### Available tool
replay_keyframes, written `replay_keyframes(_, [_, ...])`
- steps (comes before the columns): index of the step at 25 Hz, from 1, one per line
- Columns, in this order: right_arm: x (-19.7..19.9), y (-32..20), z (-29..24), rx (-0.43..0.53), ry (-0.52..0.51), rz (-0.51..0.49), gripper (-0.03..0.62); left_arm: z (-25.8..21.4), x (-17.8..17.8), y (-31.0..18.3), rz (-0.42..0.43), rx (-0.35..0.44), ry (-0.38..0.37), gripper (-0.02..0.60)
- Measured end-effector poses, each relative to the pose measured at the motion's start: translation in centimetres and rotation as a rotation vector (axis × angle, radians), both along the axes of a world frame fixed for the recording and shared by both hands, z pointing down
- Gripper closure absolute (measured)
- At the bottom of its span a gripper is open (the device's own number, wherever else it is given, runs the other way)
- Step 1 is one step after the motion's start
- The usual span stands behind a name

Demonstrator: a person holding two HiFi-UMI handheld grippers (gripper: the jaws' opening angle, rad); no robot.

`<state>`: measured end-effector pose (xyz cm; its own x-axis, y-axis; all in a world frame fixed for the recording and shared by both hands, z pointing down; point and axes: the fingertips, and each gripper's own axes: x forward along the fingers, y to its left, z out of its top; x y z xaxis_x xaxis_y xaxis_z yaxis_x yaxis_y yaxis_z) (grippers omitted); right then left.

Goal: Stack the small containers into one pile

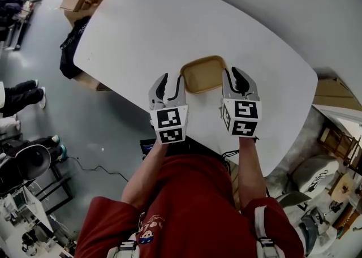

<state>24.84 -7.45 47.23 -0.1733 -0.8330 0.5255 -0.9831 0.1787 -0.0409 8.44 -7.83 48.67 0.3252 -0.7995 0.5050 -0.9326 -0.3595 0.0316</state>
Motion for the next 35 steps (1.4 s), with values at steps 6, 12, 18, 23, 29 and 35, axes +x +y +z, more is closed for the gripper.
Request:
replay_keyframes(6, [-0.1, 0.5, -3.5, 0.123, -0.017, 0.023, 0.508, -4.1, -0.1, -0.6, 0.027, 0.123, -0.012, 0.42])
replay_keyframes(12, [0.6, 1.0, -6.5, 0.229, -0.025, 0.063, 0.508, -7.9, 0.5, -1.0, 0.055, 0.236, 0.005, 0.42])
replay_keyframes(18, [1.0, 1.9, -9.2, 0.346, -0.039, 0.091, 0.51, -10.3, 1.2, -0.2, 0.087, 0.325, -0.007, 0.422])
replay_keyframes(23, [1.5, 3.1, -11.5, 0.46, -0.023, 0.125, 0.508, -14.0, 1.9, 0.4, 0.087, 0.51, 0.053, 0.426])
replay_keyframes(29, [1.2, 3.6, -12.8, 0.53, -0.003, 0.16, 0.508, -15.4, 1.9, 0.1, 0.111, 0.542, 0.091, 0.428])
replay_keyframes(35, [0.1, 3.7, -13.3, 0.533, 0.034, 0.212, 0.507, -15.9, 1.3, -1.4, 0.152, 0.556, 0.132, 0.448])
